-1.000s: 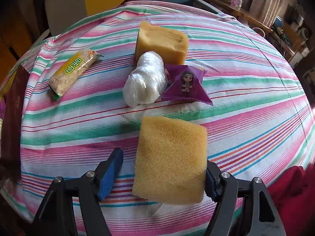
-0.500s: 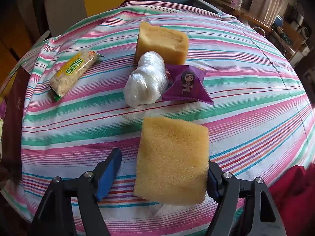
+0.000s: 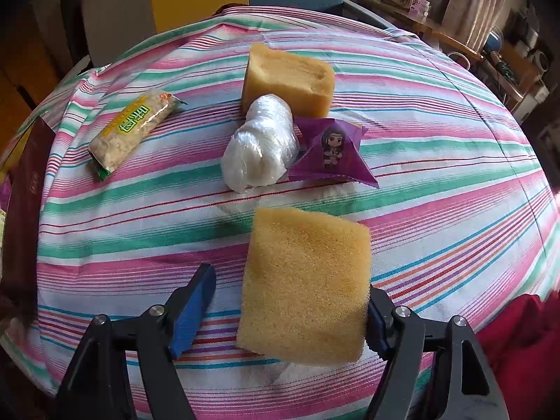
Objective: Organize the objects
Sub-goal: 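Lower the cracker packet into the gold tray and open the left tool, then place the yellow sponge into the gold tray and open the right tool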
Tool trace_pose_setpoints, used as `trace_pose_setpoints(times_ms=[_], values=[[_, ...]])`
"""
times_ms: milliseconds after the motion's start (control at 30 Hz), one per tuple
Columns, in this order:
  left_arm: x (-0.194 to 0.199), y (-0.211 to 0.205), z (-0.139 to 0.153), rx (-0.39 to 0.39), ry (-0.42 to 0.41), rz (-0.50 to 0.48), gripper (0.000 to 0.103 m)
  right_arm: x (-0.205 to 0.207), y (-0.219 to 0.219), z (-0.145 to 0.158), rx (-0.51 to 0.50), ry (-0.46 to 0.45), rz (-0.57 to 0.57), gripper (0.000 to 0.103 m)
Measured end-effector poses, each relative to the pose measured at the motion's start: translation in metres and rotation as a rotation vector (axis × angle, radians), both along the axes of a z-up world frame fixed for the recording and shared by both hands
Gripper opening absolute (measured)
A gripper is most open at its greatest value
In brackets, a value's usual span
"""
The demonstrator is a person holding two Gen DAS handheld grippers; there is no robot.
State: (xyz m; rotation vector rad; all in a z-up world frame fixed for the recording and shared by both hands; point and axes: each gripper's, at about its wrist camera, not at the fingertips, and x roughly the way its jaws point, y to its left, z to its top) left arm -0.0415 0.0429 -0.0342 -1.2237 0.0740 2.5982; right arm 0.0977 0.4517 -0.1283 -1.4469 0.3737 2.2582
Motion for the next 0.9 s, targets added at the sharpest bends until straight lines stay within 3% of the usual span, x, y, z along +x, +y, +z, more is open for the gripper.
trace_pose_setpoints(times_ms=[233,633,900], values=[[-0.002,-0.007,0.008,0.031,0.019,0.007,0.074,0.005,-0.005,0.003,-0.048,0.057,-0.011,0.055],[0.001,-0.021,0.008,0.062,0.014,0.019,0.078,-0.009,-0.024,0.009,-0.166,0.147,0.004,0.054],[0.001,-0.031,0.011,0.076,0.017,0.038,0.078,-0.042,-0.096,0.061,-0.166,0.262,0.226,0.054]])
